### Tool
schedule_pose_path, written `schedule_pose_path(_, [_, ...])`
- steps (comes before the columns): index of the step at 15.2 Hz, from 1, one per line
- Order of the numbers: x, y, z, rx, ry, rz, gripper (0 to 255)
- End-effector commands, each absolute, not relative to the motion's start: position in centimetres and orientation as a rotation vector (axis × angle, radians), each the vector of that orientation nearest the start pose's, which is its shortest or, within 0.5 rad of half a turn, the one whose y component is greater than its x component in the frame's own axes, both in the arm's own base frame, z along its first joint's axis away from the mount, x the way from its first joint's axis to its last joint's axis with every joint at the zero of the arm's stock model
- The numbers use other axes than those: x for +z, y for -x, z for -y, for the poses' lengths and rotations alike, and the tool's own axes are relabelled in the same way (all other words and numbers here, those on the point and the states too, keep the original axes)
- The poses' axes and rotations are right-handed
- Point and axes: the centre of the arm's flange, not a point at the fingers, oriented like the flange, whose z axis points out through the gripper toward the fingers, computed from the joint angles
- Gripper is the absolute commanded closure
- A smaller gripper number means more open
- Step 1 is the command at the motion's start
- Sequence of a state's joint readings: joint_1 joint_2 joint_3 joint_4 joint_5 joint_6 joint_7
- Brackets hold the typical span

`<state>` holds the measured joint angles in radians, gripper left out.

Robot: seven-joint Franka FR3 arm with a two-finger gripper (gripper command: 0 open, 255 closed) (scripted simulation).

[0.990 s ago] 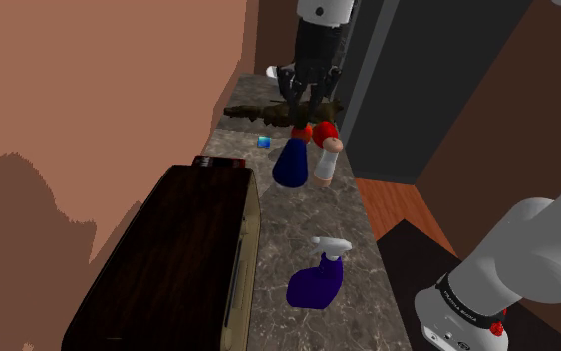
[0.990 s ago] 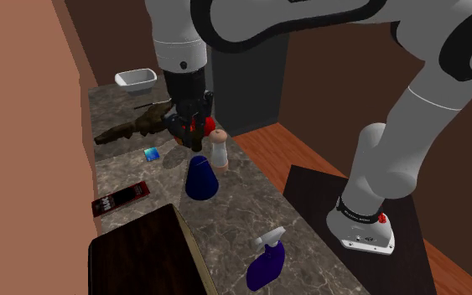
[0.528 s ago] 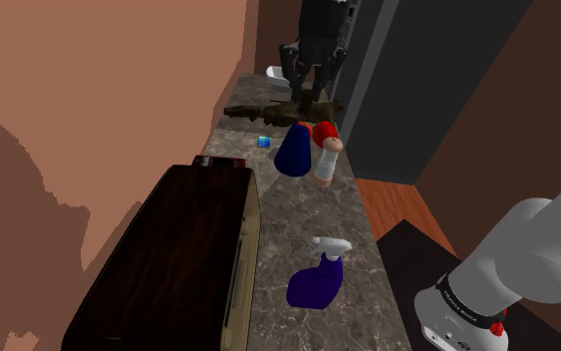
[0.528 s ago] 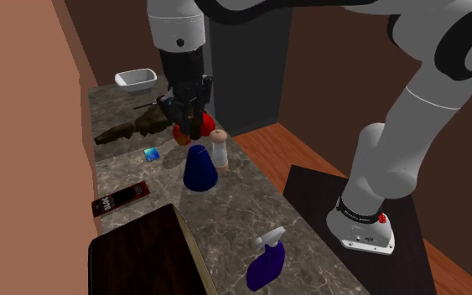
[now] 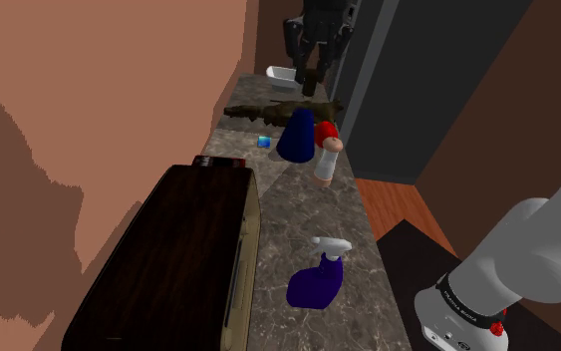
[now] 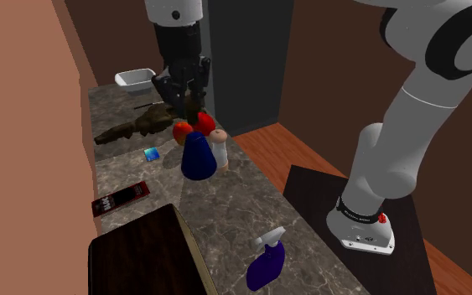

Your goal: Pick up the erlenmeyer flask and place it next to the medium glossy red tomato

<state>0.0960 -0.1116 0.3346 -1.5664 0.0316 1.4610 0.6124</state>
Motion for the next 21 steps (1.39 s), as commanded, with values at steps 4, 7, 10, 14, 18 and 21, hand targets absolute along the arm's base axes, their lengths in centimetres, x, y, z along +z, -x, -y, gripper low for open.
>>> schedule_pose_path(4, [66.4,-49.7,-18.4,-0.004,3.133,-0.284,255])
schedule_pose_path(7, [65.6,-52.4,-15.6,-0.004,3.133,-0.284,255])
schedule_pose_path(10, [64.9,-55.1,-12.8,-0.004,3.133,-0.284,255])
schedule_pose_path(14, [63.9,-58.7,-9.1,-0.004,3.133,-0.284,255])
schedule_pose_path(18, [62.8,-62.3,-5.3,-0.004,3.133,-0.284,255])
schedule_pose_path(21, [62.1,-65.0,-2.5,-0.004,3.133,-0.284,255])
